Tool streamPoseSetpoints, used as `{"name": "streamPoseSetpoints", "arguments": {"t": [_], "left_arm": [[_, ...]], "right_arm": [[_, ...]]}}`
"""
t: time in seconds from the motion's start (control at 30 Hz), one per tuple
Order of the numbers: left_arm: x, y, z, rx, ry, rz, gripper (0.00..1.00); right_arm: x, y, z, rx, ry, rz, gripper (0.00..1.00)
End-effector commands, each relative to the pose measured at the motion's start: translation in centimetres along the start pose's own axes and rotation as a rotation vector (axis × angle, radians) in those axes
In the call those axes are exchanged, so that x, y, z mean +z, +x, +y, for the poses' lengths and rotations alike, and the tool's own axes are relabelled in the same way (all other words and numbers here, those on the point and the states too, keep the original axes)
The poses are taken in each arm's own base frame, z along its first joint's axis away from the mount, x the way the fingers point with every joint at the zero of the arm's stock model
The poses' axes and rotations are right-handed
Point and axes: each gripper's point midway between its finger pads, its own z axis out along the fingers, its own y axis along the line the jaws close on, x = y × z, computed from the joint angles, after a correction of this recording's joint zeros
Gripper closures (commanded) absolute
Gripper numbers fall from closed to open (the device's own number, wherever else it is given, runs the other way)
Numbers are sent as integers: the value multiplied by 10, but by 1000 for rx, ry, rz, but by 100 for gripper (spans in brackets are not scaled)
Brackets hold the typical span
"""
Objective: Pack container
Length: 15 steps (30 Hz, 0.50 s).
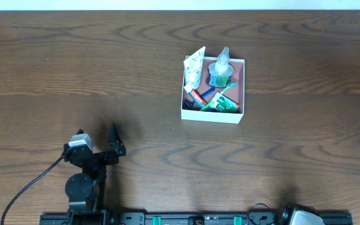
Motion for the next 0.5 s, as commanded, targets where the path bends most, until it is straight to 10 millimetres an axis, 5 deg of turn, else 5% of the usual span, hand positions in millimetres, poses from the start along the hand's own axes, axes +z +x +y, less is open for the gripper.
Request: {"name": "streamPoseSetpoints", "arguments": {"t": [0.0, 0.47], "left_arm": [[2, 16, 4, 6, -8, 36, 2], [2, 16, 4, 6, -8, 36, 2]], "right_arm": [[-12, 18, -5, 8, -6, 10, 1], [-22, 127, -39, -11, 27, 150, 1]]}}
